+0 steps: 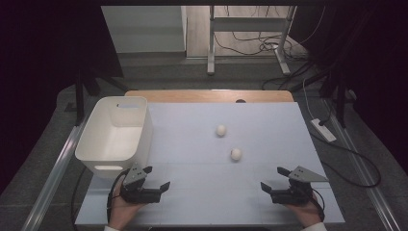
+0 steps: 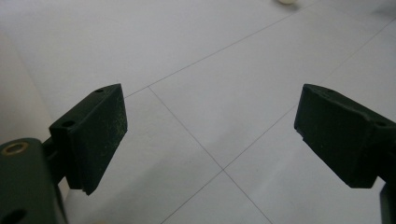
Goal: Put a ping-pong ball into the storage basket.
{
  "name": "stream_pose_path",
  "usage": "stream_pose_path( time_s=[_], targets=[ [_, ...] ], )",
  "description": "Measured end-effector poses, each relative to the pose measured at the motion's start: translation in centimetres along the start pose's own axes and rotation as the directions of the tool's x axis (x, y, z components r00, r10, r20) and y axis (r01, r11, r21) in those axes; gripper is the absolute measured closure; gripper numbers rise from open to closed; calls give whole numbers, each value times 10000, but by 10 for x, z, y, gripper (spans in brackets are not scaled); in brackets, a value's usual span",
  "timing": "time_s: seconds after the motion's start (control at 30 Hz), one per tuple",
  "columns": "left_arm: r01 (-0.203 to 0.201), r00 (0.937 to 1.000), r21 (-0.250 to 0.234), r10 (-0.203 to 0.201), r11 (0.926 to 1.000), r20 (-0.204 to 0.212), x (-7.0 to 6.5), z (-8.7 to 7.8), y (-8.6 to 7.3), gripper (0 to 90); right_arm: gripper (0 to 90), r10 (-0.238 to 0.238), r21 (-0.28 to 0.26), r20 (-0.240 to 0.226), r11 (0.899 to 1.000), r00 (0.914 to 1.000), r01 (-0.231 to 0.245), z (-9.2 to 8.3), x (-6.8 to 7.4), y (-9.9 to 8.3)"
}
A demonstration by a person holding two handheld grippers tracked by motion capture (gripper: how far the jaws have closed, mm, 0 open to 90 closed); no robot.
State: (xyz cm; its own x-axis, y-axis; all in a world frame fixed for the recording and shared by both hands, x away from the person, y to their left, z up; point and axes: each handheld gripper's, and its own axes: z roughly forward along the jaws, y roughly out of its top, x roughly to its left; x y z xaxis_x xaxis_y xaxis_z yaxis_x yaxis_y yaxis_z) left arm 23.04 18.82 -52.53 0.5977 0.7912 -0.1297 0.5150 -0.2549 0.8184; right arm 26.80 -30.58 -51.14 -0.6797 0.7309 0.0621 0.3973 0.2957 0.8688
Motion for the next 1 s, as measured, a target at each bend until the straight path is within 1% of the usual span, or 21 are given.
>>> stream_pose_path(
  time_s=[0.3,0.47,0.53,0.57,0.77,0.93,1.0],
  targets=[
    [10,10000,45,-10,10000,11,-1,0,0,101,100,-11,105,26,9999,10000,10,2,-1,-1],
    [-16,10000,99,16,10000,-8,-1,0,0,101,99,197,37,134,9998,9997,-197,1,-2,0],
    [-3,10000,102,3,9999,-27,-1,0,-1,101,99,192,30,137,9998,9997,-192,1,-2,0],
    [44,10000,69,-44,10000,-11,-2,-1,-1,102,99,105,49,110,9999,9999,-106,1,-2,0],
    [31,10000,7,-31,10000,-1,-4,-1,1,103,101,80,66,38,9999,10000,-80,1,-1,-1],
    [-56,10000,13,56,10000,5,-4,0,2,103,103,37,51,40,10000,10000,-37,-1,-1,-1],
    [49,10000,-35,-49,10000,10,-3,-2,2,104,103,-6,75,63,10000,10000,6,-1,0,-1]
  ],
)
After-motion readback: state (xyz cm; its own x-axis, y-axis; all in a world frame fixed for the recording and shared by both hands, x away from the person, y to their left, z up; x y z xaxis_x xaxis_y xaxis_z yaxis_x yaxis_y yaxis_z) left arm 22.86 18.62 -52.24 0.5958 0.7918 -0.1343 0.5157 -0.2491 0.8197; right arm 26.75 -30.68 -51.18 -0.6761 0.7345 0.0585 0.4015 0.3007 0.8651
